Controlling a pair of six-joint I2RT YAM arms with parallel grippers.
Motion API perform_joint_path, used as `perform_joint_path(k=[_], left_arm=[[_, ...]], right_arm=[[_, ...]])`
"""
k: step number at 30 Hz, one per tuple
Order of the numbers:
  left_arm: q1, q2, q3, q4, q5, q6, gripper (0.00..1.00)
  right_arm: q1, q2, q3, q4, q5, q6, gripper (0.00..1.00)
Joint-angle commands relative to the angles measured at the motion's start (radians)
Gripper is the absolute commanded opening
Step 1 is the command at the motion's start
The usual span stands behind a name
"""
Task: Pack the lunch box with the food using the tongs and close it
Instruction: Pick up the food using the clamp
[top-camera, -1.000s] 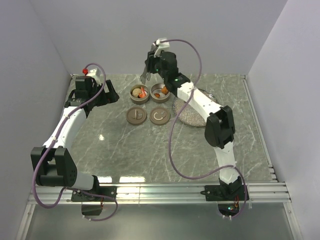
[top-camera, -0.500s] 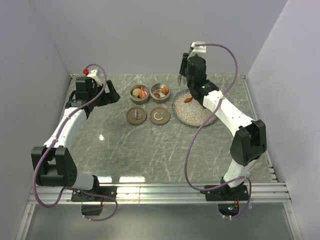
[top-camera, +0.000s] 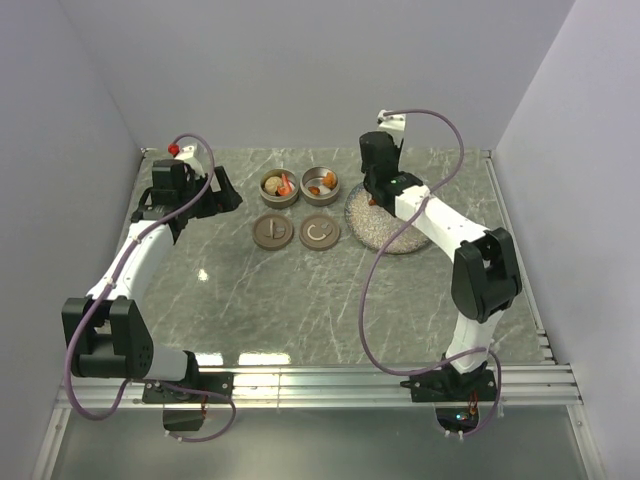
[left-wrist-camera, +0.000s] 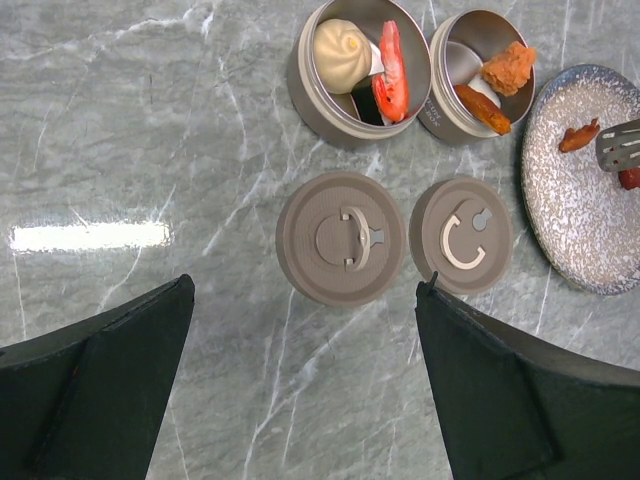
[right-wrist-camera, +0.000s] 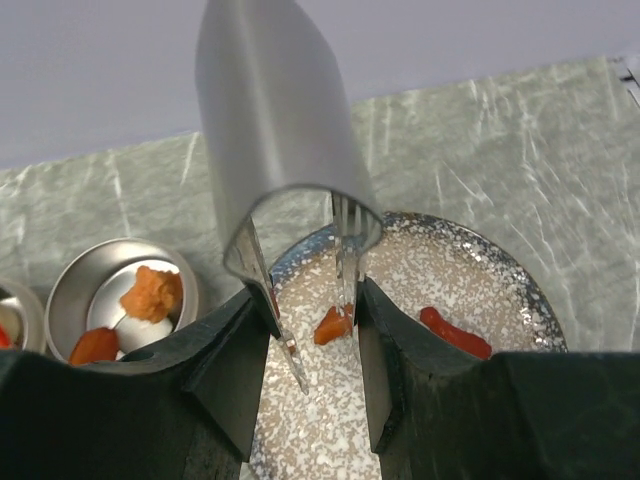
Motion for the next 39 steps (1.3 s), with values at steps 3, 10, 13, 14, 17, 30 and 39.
perform_joint_path(k=[3,10,13,14,17,30,39], left_arm=[[0.003,-0.040,-0.006,0.052,0.012,0.011,0.99],[0.005,-0.037,-0.015,0.055,0.004,0.016,0.99],[0.005,-0.034,-0.016,0.057,0.001,0.017,0.99],[0.005,-0.032,-0.016,0.058,0.000,0.019,1.00],[0.005,-0.030,-0.018,0.055,-0.002,0.020,0.99],[0.009,-0.014,-0.007,0.052,0.000,0.017,0.99],[0.009,-0.017,0.016,0.024,0.001,0.005,0.99]], right_arm=[[0.004,0.056,0.088,-0.044,0.134,0.081,0.46],[0.004,0.114,0.125,-0.082,0.211,0.139,0.46],[0.002,0.128,0.133,-0.076,0.220,0.153,0.47],[0.001,0.137,0.138,-0.082,0.224,0.163,0.47],[-0.005,0.154,0.159,-0.107,0.228,0.186,0.47],[-0.154,-0.145,-0.144,0.120,-0.078,0.046,0.47],[-0.292,-0.231,-0.263,0.200,-0.407,-0.092,0.47]])
